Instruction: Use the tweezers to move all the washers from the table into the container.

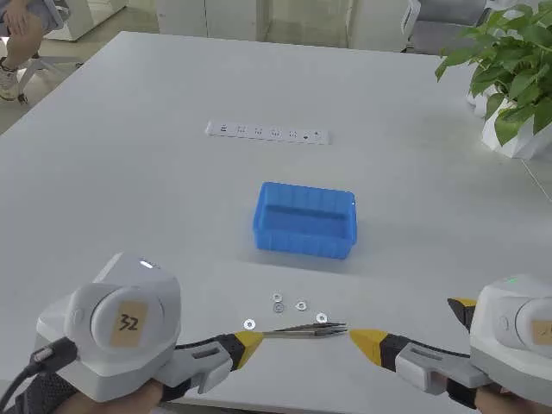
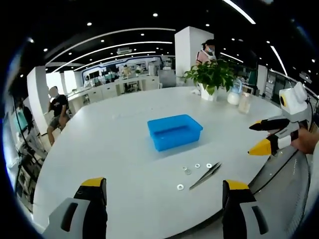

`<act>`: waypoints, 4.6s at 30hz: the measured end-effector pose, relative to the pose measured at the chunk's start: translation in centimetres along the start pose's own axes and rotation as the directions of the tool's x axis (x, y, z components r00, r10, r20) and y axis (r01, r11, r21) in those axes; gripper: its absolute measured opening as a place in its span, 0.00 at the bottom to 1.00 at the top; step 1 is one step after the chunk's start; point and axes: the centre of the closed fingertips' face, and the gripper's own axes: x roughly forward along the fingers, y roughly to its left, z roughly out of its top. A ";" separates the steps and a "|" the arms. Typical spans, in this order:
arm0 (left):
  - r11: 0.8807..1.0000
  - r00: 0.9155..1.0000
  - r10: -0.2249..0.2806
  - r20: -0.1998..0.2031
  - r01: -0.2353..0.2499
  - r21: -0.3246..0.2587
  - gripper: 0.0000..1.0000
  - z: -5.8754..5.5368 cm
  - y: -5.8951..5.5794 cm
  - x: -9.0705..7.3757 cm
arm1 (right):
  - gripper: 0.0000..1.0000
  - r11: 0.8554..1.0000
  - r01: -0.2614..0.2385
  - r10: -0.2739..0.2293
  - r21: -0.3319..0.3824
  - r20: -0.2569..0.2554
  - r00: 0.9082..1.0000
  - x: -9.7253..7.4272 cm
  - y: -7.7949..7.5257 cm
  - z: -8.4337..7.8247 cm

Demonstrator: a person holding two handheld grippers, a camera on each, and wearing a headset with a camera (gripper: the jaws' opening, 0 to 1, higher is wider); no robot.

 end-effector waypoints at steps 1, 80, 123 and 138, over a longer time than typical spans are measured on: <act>1.000 1.000 -0.004 -0.001 0.004 -0.001 0.99 0.0 0.0 0.0 | 0.86 1.000 0.000 0.000 0.002 0.000 1.000 0.0 0.0 0.0; 0.982 0.984 -0.147 -0.105 0.158 0.104 0.78 -0.8 -2.2 4.0 | 0.87 1.000 -0.024 0.024 -0.005 -0.084 0.996 2.2 0.0 -0.9; 0.790 0.849 -0.357 -0.389 0.496 0.360 0.10 -5.8 -7.1 10.2 | 0.86 0.997 -0.024 0.035 0.079 -0.149 0.988 3.7 0.1 -2.3; 0.719 0.827 -0.389 -0.407 0.549 0.427 0.00 -5.2 -7.2 10.3 | 0.84 0.997 -0.070 0.075 0.036 -0.163 0.984 4.5 1.9 -2.4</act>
